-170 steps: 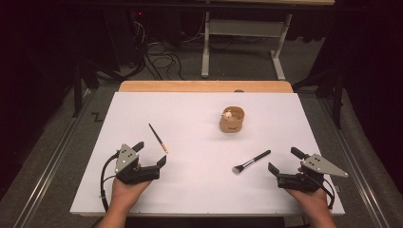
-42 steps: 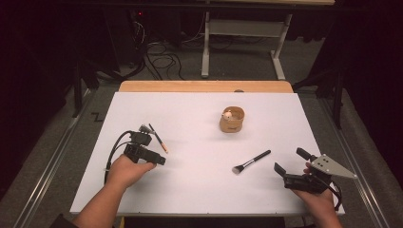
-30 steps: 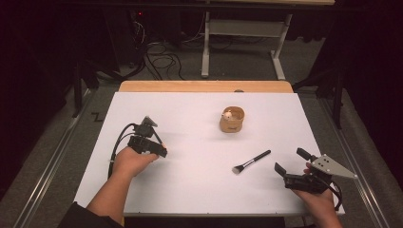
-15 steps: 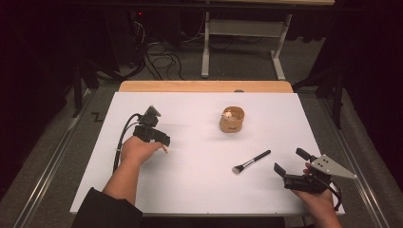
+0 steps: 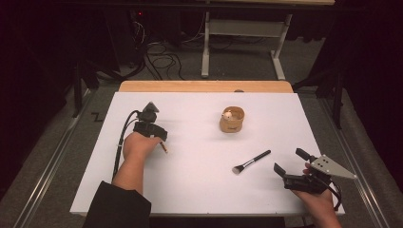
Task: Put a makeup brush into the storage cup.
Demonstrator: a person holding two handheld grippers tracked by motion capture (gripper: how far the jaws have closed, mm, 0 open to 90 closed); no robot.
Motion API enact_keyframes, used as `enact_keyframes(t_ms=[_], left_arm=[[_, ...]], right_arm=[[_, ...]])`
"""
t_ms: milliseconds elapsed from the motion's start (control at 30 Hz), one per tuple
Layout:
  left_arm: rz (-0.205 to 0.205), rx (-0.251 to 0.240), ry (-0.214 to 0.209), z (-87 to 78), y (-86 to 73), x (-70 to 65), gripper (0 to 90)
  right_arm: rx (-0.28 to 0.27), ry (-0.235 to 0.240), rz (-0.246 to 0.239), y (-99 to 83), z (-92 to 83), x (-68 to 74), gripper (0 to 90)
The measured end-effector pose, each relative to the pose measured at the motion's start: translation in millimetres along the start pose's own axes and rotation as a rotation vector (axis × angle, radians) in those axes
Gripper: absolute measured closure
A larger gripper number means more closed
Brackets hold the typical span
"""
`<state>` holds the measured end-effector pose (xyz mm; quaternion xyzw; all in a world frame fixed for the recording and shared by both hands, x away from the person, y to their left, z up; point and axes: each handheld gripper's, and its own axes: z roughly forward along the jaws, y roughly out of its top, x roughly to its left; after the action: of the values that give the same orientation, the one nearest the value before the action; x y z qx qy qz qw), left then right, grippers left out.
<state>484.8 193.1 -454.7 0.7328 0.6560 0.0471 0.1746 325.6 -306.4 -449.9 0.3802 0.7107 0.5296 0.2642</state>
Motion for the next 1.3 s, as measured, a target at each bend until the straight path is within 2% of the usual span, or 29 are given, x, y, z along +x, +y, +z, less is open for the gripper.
enact_keyframes(t_ms=[200, 300, 467, 733, 900, 1100, 1300], left_arm=[[-0.022, 0.012, 0.002, 4.3, 2.2, 4.5, 39.3], [-0.019, 0.018, -0.004, 6.6, 2.6, 2.8, 40.5], [-0.009, 0.021, 0.007, 8.0, 3.6, 0.6, 43.2], [-0.019, 0.025, 0.024, 7.5, 4.6, 1.9, 50.0], [-0.015, 0.022, 0.039, 7.9, 4.1, 0.6, 52.8], [0.017, 0.028, 0.071, 7.9, 2.9, -1.7, 57.5], [0.018, 0.027, 0.083, 7.6, 2.6, -0.4, 63.5]], right_arm=[[-0.003, 0.001, -0.003, 0.3, -0.1, 0.3, 0.4], [0.001, -0.001, -0.001, -0.3, 0.6, 0.1, 0.4], [0.002, 0.003, 0.002, -0.4, 0.8, 1.1, 0.4], [0.004, 0.0, -0.001, -0.6, 1.0, 0.5, 0.4], [0.003, -0.001, -0.003, -0.3, 0.7, 0.1, 0.4], [0.0, -0.004, 0.003, -0.1, 0.2, -0.9, 0.4], [0.002, -0.004, -0.002, -0.2, 0.8, 0.0, 0.5]])
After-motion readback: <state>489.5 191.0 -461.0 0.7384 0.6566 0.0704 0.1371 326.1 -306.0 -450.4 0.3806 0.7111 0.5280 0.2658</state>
